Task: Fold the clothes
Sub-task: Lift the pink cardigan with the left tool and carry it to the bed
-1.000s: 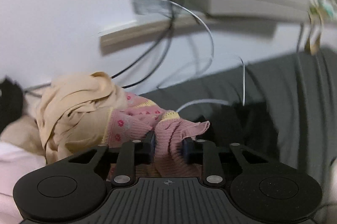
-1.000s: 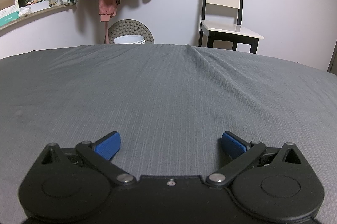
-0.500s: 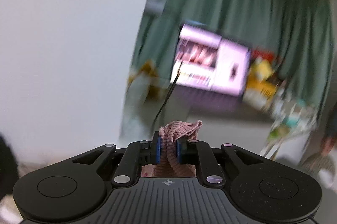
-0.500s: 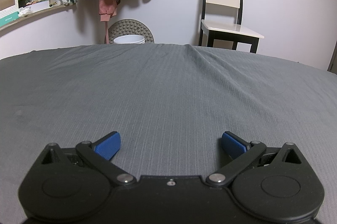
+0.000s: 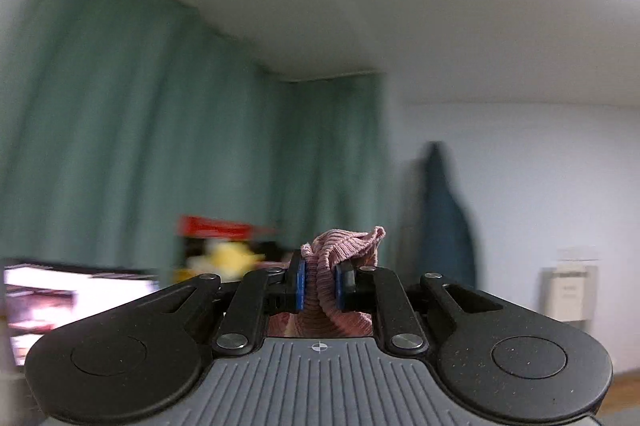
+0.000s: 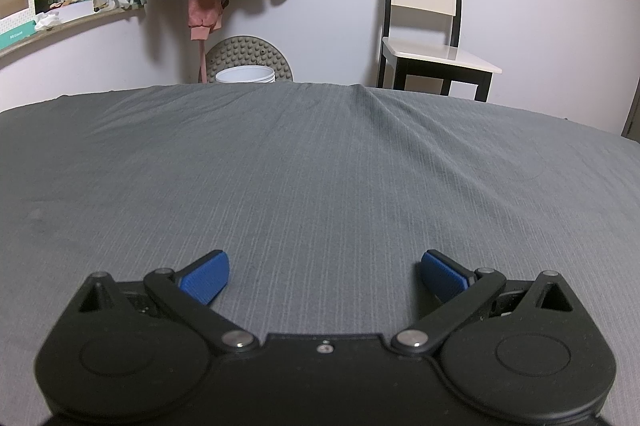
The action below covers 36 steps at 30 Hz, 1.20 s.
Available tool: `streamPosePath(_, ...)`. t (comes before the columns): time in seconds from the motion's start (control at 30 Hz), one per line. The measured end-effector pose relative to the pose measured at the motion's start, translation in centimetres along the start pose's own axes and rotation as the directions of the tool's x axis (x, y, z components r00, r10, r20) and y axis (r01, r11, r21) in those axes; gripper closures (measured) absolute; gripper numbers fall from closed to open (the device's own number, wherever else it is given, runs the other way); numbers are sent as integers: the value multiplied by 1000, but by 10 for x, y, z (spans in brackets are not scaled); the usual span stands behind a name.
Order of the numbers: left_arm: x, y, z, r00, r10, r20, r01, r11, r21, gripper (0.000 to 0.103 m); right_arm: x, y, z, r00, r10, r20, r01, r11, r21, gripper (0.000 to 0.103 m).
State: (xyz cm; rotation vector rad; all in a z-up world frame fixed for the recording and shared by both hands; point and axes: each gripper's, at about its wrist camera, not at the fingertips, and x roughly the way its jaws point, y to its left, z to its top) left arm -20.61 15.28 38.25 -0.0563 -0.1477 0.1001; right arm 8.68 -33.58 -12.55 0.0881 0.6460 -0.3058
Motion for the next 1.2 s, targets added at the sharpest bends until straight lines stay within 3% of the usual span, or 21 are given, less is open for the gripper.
streamPosePath(0.07,21,-28,6,995,-98,0,98,995,-18,89,-5,1,2,999,38,21,-38,999,-15,0)
streamPosePath(0.1,29,-40,5,990,-142,3,142,989,-32,89,-15,2,3,994,85,70,-83,996,-30,0)
streamPosePath(0.17,46,-61,-1,976,-216,-2,215,975,-61,89,-39,4,7,964,193,184,-183,981,-72,0)
streamPosePath(0.23,65,-75,-12,962,-274,-20,270,957,-104,89,-84,8,11,859,350,374,-311,936,-162,0)
streamPosePath(0.33,94,-87,-28,938,-339,-64,325,931,-168,89,-136,12,-4,716,414,562,-287,909,-303,0)
streamPosePath(0.5,133,-111,-55,884,-454,-115,417,875,-247,89,-219,19,-29,397,519,757,-166,852,-497,0)
streamPosePath(0.6,138,-129,-65,850,-510,-133,467,846,-259,89,-228,24,-34,335,539,773,-101,836,-539,3)
streamPosePath(0.67,134,-140,-68,830,-539,-142,494,830,-259,89,-232,19,-25,334,606,722,-222,795,-565,24)
streamPosePath(0.7,131,-144,-69,823,-550,-144,507,824,-252,89,-233,16,-21,329,639,695,-281,769,-574,32)
streamPosePath(0.73,127,-146,-68,821,-553,-143,513,824,-239,89,-235,13,-17,322,671,668,-339,740,-580,50)
streamPosePath(0.77,125,-145,-67,822,-552,-138,516,825,-229,89,-237,11,-13,313,702,640,-396,709,-584,66)
streamPosePath(0.83,119,-143,-58,831,-545,-113,514,830,-218,89,-239,4,-3,280,764,581,-517,630,-580,87)
streamPosePath(0.9,109,-141,-49,846,-528,-74,508,840,-188,89,-235,-11,13,196,833,517,-679,496,-542,92)
streamPosePath(0.97,97,-138,-41,856,-515,-32,504,848,-160,89,-232,-28,28,107,856,505,-788,383,-483,94)
streamPosePath(1.13,75,-128,-15,854,-512,90,520,844,-131,89,-229,-71,67,-113,824,555,-916,130,-379,95)
streamPosePath(1.17,72,-127,-10,851,-514,111,525,843,-119,89,-227,-76,73,-128,814,566,-924,109,-366,95)
streamPosePath(1.2,70,-127,-6,849,-515,121,527,843,-107,89,-225,-80,78,-109,809,577,-932,120,-343,95)
